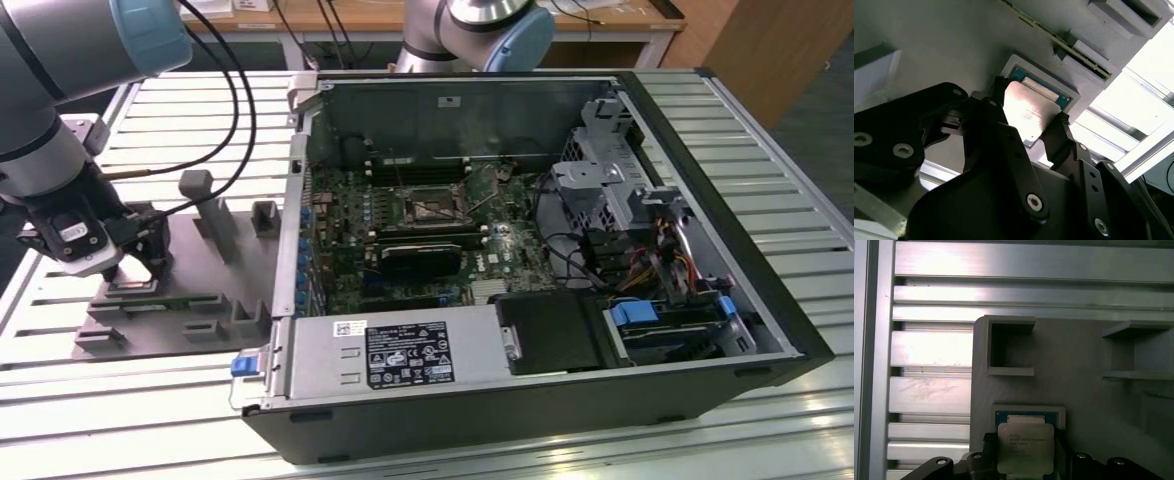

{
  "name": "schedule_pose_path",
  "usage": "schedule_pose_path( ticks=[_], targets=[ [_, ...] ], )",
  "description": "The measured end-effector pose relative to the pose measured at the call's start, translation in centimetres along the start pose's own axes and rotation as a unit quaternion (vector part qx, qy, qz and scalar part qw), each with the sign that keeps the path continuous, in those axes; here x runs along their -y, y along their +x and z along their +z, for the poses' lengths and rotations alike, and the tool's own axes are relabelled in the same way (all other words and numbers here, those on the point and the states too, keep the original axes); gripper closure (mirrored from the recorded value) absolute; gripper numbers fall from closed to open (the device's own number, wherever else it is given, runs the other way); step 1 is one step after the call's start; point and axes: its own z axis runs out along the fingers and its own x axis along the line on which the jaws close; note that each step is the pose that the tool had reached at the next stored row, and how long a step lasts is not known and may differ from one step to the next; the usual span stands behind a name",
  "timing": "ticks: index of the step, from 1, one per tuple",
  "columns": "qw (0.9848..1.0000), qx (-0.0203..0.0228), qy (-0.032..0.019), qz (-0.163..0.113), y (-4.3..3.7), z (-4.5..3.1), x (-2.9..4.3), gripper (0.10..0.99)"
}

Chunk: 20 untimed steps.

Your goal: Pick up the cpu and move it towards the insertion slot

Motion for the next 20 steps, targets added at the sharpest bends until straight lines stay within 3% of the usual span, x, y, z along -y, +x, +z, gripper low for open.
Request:
schedule_pose_path(
  ticks=[9,10,20],
  targets=[
    [1.0000,0.0001,-0.0001,0.000,0.00,0.02,0.00,0.533],
    [1.0000,0.0001,-0.0001,0.000,0.00,0.02,0.00,0.471],
    [1.0000,0.0000,-0.0001,0.000,0.00,-0.18,-0.01,0.471]
  ],
)
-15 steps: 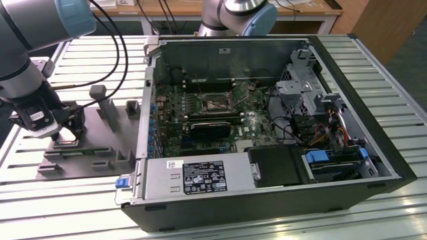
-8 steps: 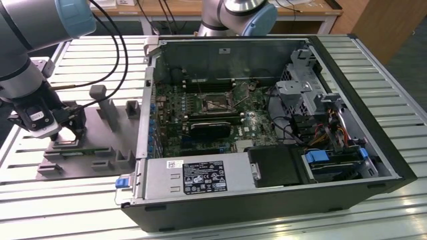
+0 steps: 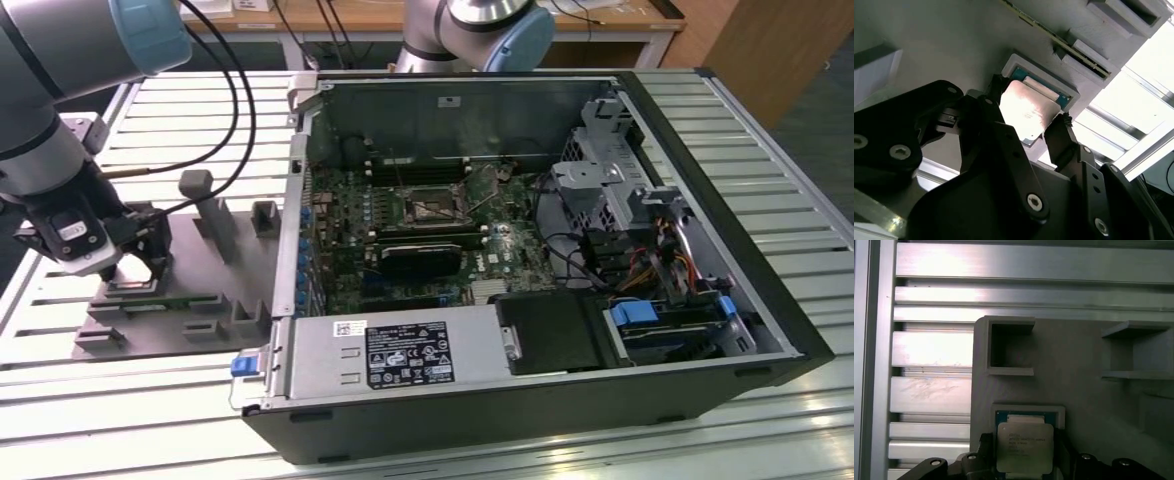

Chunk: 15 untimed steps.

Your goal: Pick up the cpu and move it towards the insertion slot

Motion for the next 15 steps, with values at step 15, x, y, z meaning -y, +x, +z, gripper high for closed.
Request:
schedule_pose_path(
  ticks=[15],
  targets=[
    [1.0000,0.0000,0.0000,0.000,0.00,-0.54,-0.02,0.545]
  ],
)
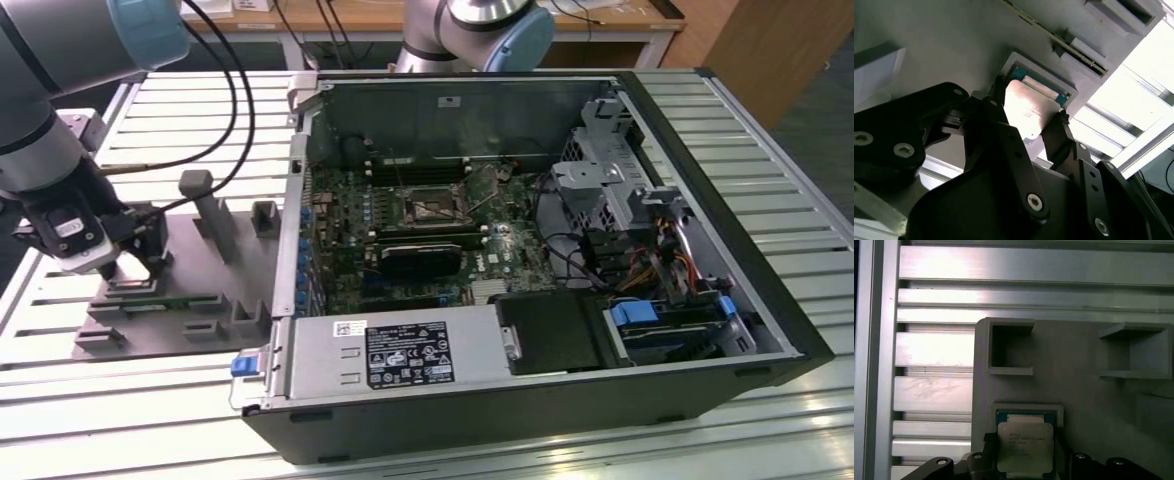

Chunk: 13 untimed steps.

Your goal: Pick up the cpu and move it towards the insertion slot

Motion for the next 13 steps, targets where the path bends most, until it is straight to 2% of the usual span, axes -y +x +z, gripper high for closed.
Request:
schedule_pose_path(
  ticks=[13],
  targets=[
    [1.0000,0.0000,0.0000,0.000,-0.01,-2.13,-0.08,0.545]
  ],
)
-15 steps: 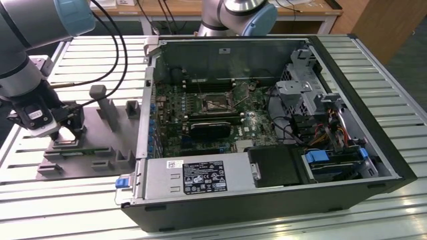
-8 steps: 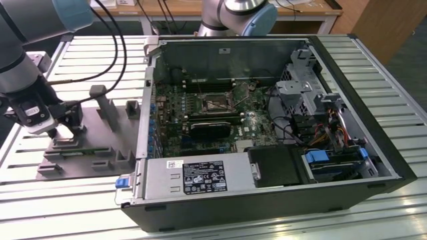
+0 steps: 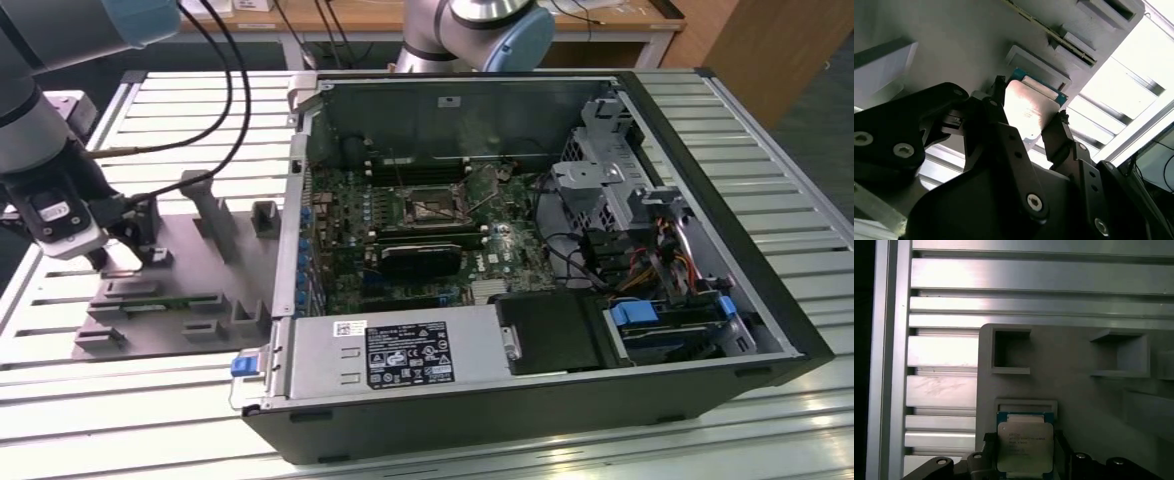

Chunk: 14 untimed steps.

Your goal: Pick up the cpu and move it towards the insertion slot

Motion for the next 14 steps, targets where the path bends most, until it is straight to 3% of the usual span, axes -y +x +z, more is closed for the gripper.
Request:
schedule_pose_path(
  ticks=[14],
  targets=[
    [1.0000,0.0000,0.0000,0.000,-0.01,-2.75,-0.11,0.545]
  ],
)
